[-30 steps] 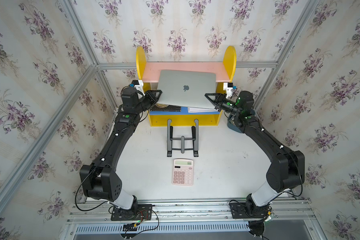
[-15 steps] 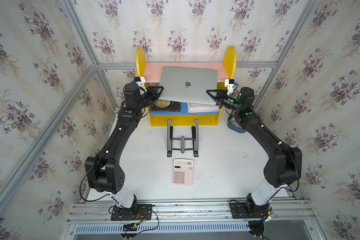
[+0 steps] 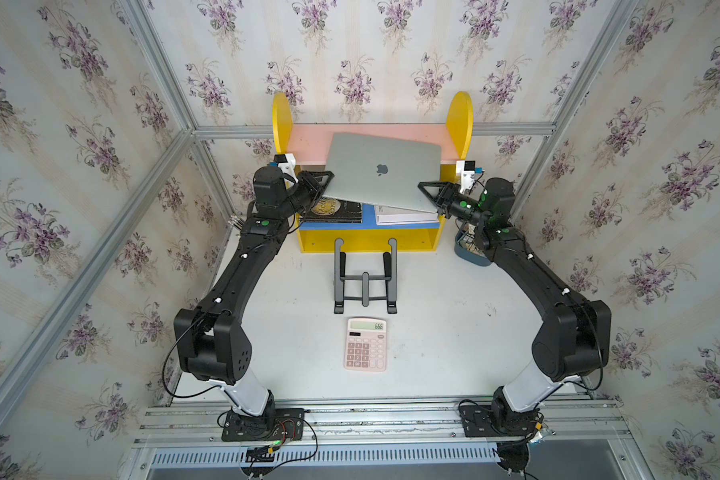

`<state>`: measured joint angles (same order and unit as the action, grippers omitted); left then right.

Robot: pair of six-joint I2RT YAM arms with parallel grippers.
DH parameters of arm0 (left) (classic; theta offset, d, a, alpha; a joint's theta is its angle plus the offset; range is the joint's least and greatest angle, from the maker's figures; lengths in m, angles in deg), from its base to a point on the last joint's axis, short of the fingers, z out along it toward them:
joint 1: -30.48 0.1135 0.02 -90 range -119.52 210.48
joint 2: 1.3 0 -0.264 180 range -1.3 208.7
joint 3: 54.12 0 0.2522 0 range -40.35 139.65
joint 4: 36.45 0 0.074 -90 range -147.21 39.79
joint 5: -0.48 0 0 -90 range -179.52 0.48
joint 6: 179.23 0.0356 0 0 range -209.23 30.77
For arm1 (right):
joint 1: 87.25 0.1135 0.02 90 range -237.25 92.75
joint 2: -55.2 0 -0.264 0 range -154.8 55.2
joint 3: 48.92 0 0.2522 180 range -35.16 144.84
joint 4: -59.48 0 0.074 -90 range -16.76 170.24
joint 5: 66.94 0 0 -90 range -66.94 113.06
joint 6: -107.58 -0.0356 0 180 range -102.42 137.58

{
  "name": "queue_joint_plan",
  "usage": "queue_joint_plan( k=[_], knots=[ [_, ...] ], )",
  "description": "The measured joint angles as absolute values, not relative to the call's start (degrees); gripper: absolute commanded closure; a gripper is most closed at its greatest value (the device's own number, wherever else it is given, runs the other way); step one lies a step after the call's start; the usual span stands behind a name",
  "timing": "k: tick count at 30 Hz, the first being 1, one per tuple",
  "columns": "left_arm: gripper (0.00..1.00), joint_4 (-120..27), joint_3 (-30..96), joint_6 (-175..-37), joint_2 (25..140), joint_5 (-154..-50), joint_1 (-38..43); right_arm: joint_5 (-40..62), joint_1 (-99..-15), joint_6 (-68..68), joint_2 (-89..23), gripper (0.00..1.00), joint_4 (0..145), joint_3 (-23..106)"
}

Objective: Close the laptop lid and set it aside
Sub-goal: Place the laptop on the shelf.

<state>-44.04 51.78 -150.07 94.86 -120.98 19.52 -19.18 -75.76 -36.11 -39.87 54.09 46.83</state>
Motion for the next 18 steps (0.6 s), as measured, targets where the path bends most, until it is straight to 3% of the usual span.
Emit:
queue_joint_plan(
  k=[18],
  knots=[
    [1.0, -44.83, 52.96, -152.94, 95.19, -121.05, 18.91, -19.83, -76.18, -33.64, -30.1, 0.56, 49.23, 34.31]
  ],
)
